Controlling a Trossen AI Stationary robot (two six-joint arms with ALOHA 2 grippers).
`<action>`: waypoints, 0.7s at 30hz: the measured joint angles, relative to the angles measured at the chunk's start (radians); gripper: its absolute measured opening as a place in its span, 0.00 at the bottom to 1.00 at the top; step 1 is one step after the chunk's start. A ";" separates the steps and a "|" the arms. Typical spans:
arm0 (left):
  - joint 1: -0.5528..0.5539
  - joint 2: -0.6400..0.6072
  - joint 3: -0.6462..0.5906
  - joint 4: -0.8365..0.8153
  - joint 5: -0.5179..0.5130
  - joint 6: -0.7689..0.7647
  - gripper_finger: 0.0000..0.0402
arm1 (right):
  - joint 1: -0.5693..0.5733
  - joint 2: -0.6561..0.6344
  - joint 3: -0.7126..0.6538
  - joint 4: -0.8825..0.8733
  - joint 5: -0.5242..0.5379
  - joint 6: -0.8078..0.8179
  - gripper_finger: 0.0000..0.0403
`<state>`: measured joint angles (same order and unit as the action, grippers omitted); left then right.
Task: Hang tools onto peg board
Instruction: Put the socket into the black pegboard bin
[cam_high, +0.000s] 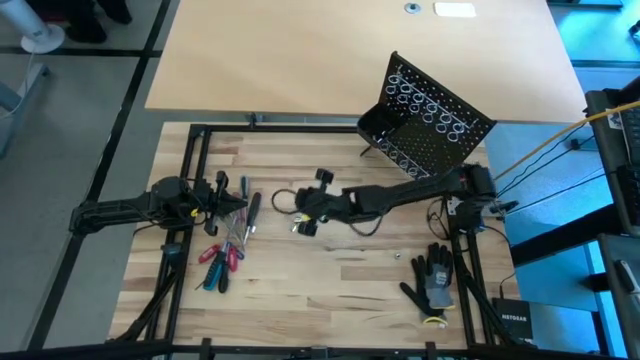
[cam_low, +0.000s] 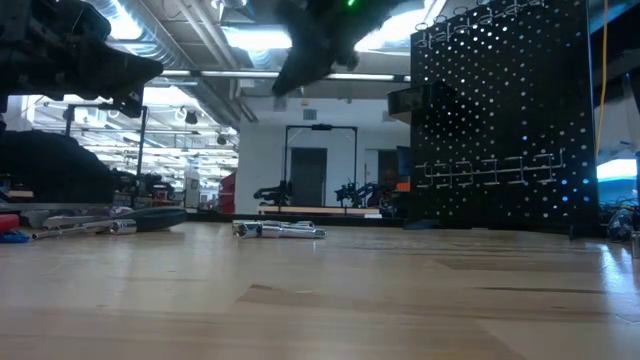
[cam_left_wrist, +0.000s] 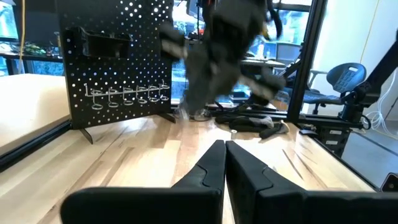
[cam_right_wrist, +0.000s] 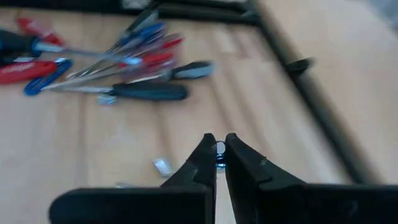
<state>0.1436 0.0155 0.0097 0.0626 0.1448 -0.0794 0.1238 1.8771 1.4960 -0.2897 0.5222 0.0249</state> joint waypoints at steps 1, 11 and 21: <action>0.000 0.000 0.000 -0.001 0.000 0.000 0.00 | 0.000 -0.025 0.000 -0.016 0.021 -0.009 0.06; 0.000 0.000 0.000 0.000 0.000 0.000 0.00 | -0.006 -0.232 0.000 -0.186 0.304 -0.091 0.06; 0.000 0.000 0.000 0.000 0.000 0.000 0.00 | -0.110 -0.323 0.000 -0.398 0.428 -0.077 0.06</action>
<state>0.1436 0.0157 0.0097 0.0628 0.1448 -0.0792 0.0134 1.5543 1.4963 -0.6879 0.9503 -0.0517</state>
